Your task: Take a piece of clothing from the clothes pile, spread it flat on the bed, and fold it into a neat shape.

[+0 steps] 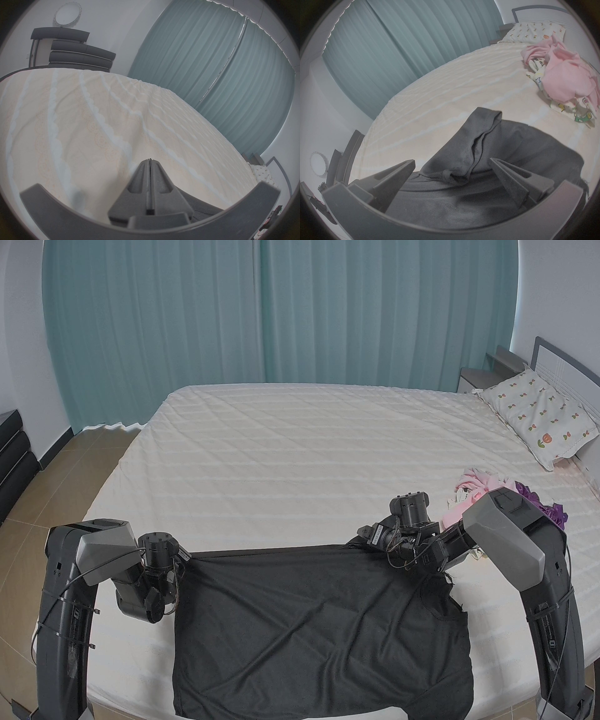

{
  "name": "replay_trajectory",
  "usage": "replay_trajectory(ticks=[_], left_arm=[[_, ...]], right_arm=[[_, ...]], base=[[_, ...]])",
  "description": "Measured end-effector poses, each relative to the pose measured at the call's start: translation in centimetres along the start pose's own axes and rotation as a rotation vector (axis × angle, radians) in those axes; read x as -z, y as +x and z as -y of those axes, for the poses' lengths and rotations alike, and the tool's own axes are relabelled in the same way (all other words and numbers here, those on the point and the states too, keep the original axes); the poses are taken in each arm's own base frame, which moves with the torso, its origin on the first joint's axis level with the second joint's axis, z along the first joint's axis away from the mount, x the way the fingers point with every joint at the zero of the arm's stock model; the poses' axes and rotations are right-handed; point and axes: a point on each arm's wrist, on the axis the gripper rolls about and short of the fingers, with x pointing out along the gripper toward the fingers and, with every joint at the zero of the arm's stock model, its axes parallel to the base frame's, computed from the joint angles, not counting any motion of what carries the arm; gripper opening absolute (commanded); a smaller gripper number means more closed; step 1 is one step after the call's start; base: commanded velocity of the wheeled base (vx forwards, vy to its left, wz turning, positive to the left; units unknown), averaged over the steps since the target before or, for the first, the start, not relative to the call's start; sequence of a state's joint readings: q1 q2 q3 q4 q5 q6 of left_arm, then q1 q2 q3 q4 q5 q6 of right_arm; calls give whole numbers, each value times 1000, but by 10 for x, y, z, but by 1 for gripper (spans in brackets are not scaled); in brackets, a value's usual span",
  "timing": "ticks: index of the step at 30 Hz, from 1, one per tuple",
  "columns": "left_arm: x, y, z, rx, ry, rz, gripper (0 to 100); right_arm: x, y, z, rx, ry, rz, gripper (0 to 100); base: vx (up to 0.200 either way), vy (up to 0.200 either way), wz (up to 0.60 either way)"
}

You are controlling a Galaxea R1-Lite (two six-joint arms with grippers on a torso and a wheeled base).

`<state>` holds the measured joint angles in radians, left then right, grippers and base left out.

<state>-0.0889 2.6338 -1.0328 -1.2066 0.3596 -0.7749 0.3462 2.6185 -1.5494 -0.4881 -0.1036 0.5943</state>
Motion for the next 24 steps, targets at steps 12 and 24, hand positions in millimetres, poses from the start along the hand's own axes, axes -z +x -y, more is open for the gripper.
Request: replay_trajectory(ticks=[12, 24], left_arm=[[1, -1, -2, -10, 0, -1, 0], [1, -1, -3, -18, 0, 3, 0]], right_arm=[[-31, 19, -34, -182, 181, 190, 100], [-76, 16, -38, -267, 259, 385, 100]], base=[[0, 0, 0], [0, 0, 0]])
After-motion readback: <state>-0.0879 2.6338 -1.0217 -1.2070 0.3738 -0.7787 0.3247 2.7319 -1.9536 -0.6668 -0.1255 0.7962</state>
